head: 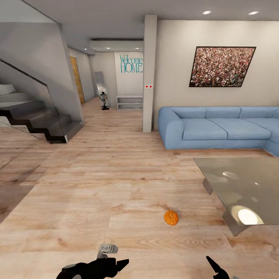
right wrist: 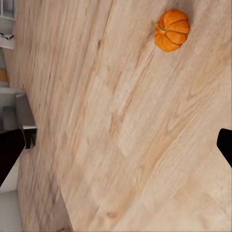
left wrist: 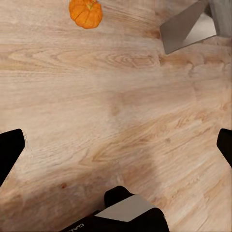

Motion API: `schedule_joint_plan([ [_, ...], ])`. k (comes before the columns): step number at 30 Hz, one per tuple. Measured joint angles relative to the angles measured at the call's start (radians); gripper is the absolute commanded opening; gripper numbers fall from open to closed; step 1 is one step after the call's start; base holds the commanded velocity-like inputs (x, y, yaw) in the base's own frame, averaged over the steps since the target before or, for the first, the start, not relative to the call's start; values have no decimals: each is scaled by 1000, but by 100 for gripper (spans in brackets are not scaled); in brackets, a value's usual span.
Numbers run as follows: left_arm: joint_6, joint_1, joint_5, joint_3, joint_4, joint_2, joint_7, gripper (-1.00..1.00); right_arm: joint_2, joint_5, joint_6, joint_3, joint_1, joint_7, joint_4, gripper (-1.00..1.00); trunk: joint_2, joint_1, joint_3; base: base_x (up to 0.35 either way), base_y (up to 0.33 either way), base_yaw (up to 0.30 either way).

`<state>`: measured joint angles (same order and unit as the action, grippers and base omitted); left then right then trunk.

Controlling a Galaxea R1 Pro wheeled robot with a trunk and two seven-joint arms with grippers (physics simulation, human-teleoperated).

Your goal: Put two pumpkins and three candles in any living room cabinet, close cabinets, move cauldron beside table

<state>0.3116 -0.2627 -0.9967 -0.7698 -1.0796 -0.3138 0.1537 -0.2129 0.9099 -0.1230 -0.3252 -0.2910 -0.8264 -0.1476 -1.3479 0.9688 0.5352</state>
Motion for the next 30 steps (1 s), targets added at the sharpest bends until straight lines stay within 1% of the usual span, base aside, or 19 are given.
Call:
schedule_joint_plan([
  [6,0,0,0,0,0,1,0,100,0,0,0,0,0,0,0,100,0,0,0,336,131,116],
  [12,0,0,-1,0,1,1,0,100,0,0,0,0,0,0,0,100,0,0,0,336,102,37],
  [24,0,0,-2,0,2,1,0,100,0,0,0,-1,0,1,0,100,0,0,0,336,11,3],
  [30,0,0,-2,0,2,1,0,100,0,0,0,-1,0,1,-1,100,0,0,0,324,-60,0],
])
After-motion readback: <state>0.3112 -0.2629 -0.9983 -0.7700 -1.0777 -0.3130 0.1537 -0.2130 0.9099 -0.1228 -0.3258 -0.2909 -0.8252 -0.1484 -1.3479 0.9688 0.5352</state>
